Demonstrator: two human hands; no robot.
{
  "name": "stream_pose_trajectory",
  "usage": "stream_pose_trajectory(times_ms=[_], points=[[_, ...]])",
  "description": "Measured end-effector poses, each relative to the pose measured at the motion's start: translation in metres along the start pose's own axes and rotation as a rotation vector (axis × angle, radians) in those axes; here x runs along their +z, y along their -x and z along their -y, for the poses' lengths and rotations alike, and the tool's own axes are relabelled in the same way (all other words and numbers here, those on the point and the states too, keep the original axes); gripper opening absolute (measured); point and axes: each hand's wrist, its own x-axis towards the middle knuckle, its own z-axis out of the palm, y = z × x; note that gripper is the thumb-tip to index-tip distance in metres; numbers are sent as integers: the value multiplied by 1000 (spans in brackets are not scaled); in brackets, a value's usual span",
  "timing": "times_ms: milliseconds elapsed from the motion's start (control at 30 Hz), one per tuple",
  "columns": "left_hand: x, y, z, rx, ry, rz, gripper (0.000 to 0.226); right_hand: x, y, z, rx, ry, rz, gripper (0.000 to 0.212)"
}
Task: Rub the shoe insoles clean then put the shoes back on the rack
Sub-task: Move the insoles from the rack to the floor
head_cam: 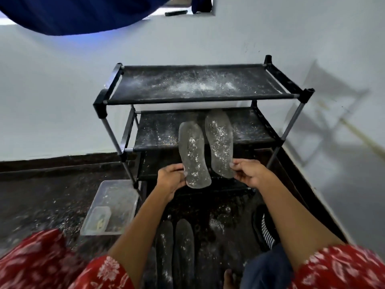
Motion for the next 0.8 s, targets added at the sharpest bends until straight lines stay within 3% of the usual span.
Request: stream_pose_trajectory(times_ms=[267,433,667,800], points=[[-53,41,93,-162,-70,-87,19,-14,24,-138,291,174,17,20],[-69,32,154,-304,-134,-127,20,-29,3,-185,457,265,-31,21],[-65,13,234,-472,-238,-136,14,-34,-22,-232,429,324,-176,33],[-55,2,287,-582,-297,-103,19,-30,-32,-263,484,516,-290,37]])
